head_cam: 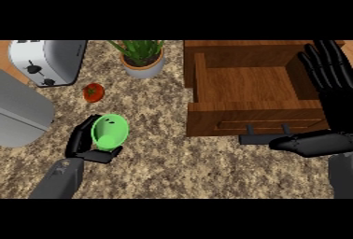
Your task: Pick up the cup, place it into the drawer and close the drawer
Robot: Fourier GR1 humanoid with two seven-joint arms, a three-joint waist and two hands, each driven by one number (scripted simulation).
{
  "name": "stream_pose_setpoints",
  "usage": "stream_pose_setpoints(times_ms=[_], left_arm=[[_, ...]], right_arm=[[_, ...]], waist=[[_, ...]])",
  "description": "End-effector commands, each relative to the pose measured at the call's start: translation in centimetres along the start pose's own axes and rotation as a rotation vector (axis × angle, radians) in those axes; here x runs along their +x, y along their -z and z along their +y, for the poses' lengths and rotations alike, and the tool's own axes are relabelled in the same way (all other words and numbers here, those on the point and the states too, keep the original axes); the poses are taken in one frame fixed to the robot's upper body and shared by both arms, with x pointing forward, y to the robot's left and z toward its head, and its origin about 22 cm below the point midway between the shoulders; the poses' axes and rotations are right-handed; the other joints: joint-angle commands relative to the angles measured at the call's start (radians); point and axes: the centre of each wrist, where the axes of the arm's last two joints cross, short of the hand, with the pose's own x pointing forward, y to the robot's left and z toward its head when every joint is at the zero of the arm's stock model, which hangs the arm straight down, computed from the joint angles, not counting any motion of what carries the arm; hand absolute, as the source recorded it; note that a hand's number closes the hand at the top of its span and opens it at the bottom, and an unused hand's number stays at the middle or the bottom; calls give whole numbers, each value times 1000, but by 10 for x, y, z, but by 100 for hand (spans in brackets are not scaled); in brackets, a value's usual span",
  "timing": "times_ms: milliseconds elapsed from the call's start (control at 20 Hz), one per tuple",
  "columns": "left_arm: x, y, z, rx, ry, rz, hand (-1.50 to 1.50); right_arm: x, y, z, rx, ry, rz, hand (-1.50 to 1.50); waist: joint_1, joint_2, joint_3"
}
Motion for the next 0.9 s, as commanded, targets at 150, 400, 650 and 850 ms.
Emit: stream_pose_setpoints(times_ms=[150, 400, 650, 850], left_arm=[[0, 15, -27, 372, -51, -208, 150], [19, 57, -45, 197, -174, -317, 150], [60, 109, -50, 67, -170, -341, 150], [97, 143, -77, -28, -173, -358, 150]], right_arm=[[-3, -2, 4, -7, 16, 14, -150], [-4, -2, -2, -5, 3, 26, -150], [-3, -3, -4, -27, -22, 21, -150], [-7, -9, -17, -56, -19, 25, -150]], waist=[[8, -5, 2], [10, -7, 3], [28, -16, 5], [36, -19, 6]])
